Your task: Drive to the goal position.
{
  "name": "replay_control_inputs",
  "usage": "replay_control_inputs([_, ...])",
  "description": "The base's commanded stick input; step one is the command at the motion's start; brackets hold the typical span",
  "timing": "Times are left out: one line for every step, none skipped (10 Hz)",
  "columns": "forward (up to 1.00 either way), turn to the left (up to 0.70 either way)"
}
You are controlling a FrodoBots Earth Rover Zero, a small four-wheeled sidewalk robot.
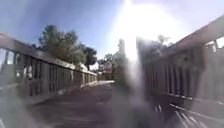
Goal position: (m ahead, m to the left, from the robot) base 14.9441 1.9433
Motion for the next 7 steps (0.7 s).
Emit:
replay_control_inputs([0.70, 0.00])
replay_control_inputs([0.70, 0.00])
replay_control_inputs([0.70, 0.00])
replay_control_inputs([0.70, 0.00])
replay_control_inputs([0.70, 0.00])
replay_control_inputs([0.70, 0.00])
replay_control_inputs([0.70, 0.00])
